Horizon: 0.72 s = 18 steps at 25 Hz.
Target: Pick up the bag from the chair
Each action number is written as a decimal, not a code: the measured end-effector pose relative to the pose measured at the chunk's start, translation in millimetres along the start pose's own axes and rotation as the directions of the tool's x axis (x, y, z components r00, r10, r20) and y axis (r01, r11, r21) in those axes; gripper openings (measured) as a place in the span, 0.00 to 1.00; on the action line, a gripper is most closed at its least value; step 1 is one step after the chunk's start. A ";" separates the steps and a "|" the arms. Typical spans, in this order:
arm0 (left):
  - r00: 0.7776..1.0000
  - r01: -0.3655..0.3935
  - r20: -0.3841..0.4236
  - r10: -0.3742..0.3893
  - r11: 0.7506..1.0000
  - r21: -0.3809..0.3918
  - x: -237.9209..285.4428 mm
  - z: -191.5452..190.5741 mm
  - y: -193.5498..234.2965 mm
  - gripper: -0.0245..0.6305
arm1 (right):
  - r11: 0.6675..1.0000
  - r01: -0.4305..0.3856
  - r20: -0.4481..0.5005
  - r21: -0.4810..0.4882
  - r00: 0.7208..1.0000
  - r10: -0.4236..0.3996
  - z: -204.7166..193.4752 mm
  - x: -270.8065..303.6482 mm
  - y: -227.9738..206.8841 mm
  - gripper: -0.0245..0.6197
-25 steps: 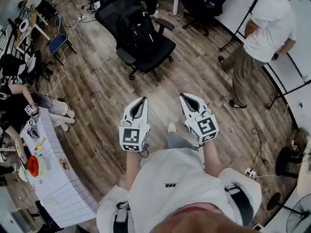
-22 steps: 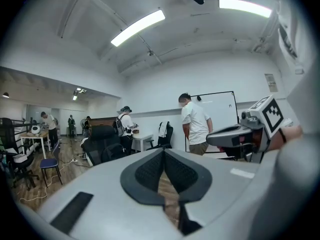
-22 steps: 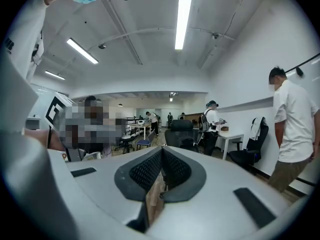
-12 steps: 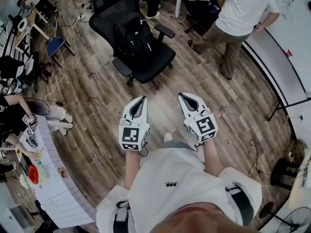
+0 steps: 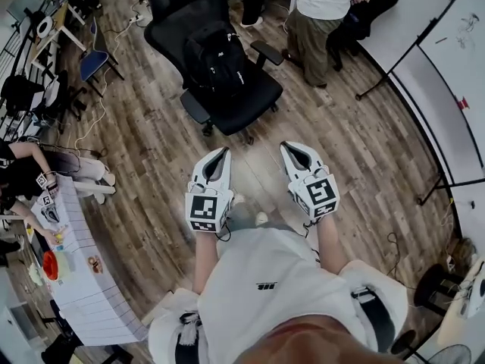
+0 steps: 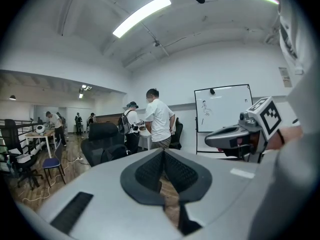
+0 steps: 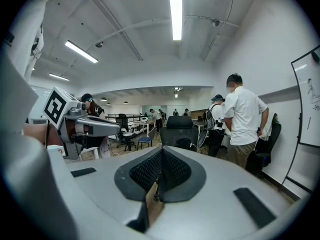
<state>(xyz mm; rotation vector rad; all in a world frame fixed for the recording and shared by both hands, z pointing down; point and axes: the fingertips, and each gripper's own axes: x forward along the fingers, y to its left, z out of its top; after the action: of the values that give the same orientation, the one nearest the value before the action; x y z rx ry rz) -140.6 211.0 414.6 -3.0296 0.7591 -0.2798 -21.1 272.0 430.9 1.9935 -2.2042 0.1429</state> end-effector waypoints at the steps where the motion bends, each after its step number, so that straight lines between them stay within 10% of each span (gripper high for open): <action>1: 1.000 -0.003 -0.002 0.003 1.000 0.000 4.7 -0.6 2.7 0.06 | 1.000 -0.004 -0.001 0.002 1.000 0.004 -0.6 5.8 -3.3 0.03; 18: 0.999 -0.034 -0.005 0.034 0.999 -0.010 108.5 -6.2 109.0 0.06 | 1.000 -0.027 0.000 0.002 1.000 0.027 13.2 140.7 -58.1 0.03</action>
<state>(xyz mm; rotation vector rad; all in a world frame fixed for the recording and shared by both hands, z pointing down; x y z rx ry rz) -98.6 64.2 434.0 -3.0233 0.8141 -0.2835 22.6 126.0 441.8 1.9654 -2.2327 0.1482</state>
